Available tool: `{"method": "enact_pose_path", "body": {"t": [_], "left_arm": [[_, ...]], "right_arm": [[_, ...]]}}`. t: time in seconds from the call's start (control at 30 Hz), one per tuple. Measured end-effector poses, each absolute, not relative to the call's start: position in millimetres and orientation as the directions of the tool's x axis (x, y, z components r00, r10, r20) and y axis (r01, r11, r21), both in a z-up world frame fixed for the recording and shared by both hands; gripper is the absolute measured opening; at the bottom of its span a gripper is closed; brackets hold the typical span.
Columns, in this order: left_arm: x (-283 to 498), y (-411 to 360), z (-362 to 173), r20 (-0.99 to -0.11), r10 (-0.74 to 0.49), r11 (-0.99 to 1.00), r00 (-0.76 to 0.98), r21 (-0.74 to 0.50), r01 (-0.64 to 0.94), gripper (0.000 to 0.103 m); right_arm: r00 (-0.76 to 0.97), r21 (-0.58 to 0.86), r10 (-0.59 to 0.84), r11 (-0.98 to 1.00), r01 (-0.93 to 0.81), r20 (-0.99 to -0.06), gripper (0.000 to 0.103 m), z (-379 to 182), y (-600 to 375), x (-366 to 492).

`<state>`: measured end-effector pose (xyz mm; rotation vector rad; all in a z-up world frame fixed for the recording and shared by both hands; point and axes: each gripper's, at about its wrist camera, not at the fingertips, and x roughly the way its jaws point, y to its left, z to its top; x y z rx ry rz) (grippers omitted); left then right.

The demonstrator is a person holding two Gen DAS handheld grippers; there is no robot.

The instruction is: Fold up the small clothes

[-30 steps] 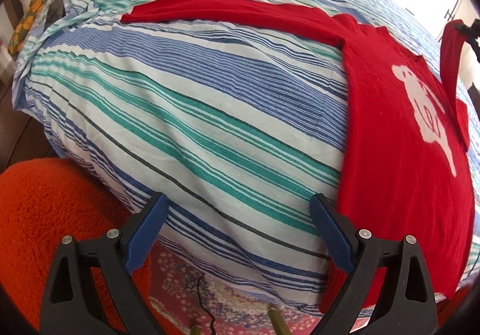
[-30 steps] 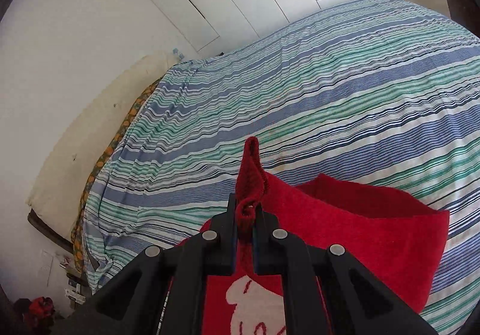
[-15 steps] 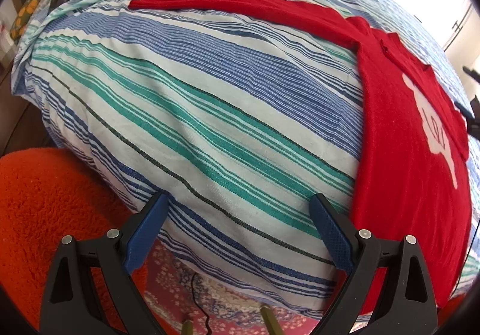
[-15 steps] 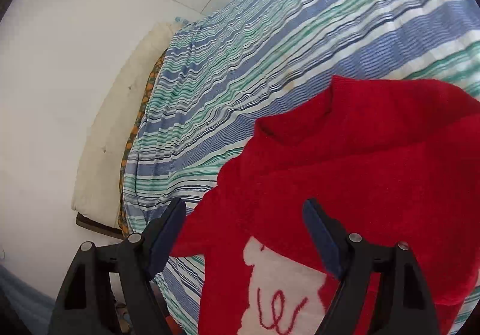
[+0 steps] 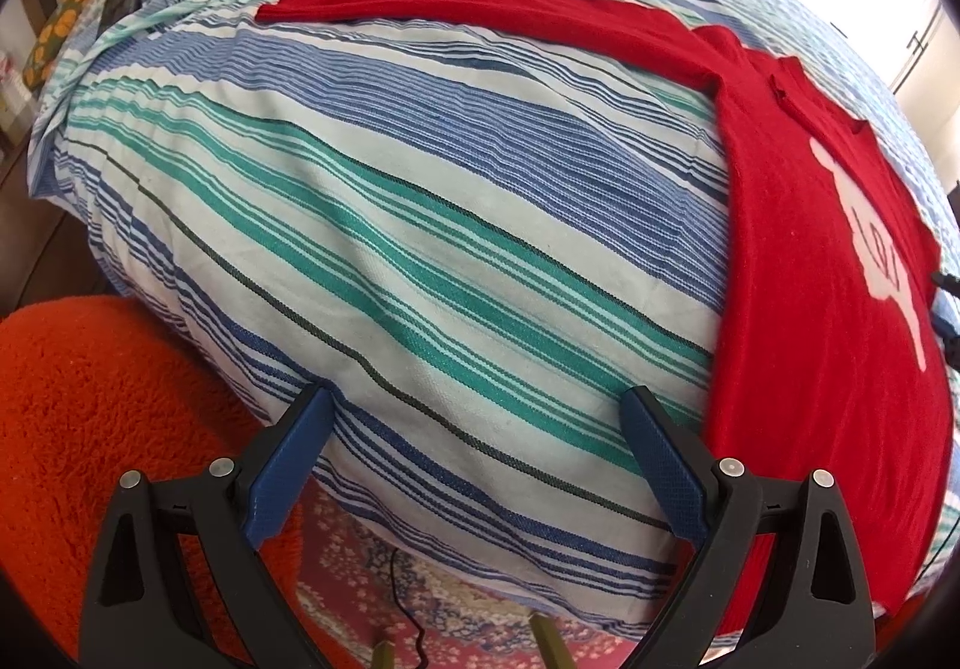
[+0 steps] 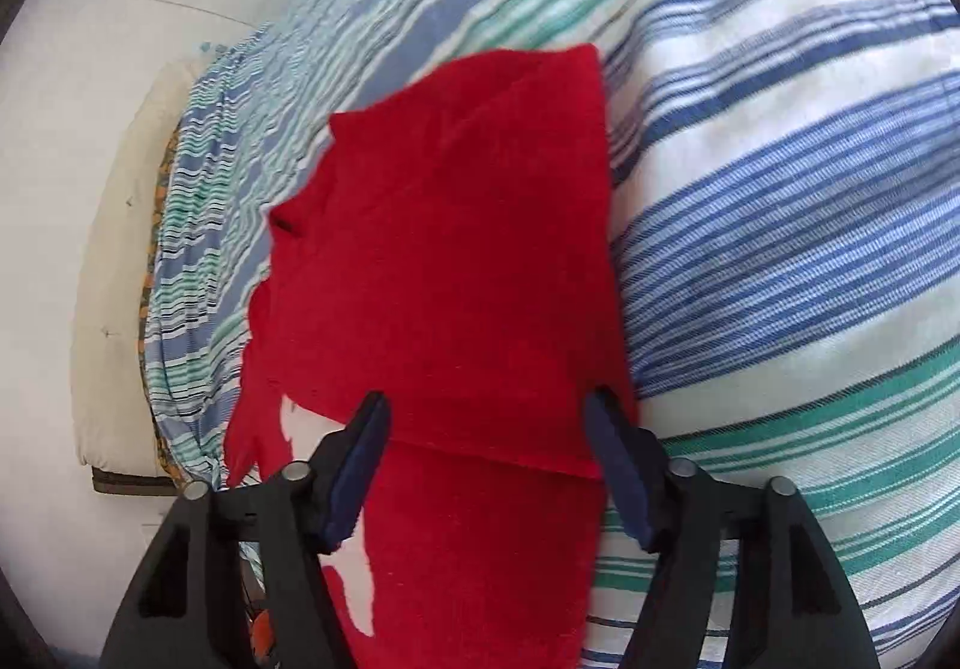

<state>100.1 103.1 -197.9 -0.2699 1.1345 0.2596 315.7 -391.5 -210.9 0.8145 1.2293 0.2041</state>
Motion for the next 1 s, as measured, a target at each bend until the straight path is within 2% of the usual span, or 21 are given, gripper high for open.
{"method": "enact_pose_path", "body": {"t": [0.03,0.13,0.23,0.33,0.5,0.6,0.67,0.73,0.8,1.0], "left_arm": [[99,103,-198,-0.914,0.064,0.939,0.4,-0.081,-0.335,0.096],[97,105,-197,-0.912,0.055,0.939,0.406,-0.091,-0.331,0.096],[96,108,-196,-0.912,0.049,0.935,0.408,-0.101,-0.339,0.096],[96,108,-194,-0.909,0.038,0.931,0.415,-0.118,-0.345,0.096],[94,108,-191,-0.903,0.024,0.932,0.428,-0.134,-0.337,0.096],[94,106,-193,-0.909,0.022,0.935,0.415,-0.128,-0.331,0.096],[95,104,-196,-0.915,0.024,0.937,0.403,-0.119,-0.328,0.097],[96,101,-197,-0.917,0.032,0.938,0.398,-0.109,-0.328,0.097],[95,98,-196,-0.916,0.041,0.939,0.399,-0.101,-0.328,0.097],[98,86,-197,-0.914,0.078,0.952,0.398,-0.05,-0.301,0.097]], "right_arm": [[0.392,0.664,0.547,0.688,0.293,-0.74,0.048,-210,-396,312],[0.48,0.706,0.54,0.647,0.289,-0.692,0.064,-189,-401,298],[0.541,0.631,0.465,0.758,0.166,-0.701,0.065,-147,-393,272],[0.592,0.464,0.327,0.881,0.092,-0.737,0.073,-119,-386,231],[0.636,0.136,-0.005,0.976,0.173,-0.772,0.074,-117,-398,157],[0.602,0.011,-0.118,0.978,0.207,-0.79,0.075,-136,-404,130],[0.533,-0.007,-0.134,0.972,0.234,-0.835,0.075,-162,-414,121],[0.479,0.034,-0.105,0.962,0.273,-0.871,0.076,-188,-426,110],[0.528,0.049,-0.118,0.955,0.292,-0.841,0.078,-191,-426,99],[0.532,0.056,-0.117,0.953,0.299,-0.839,0.094,-201,-422,104]]}}
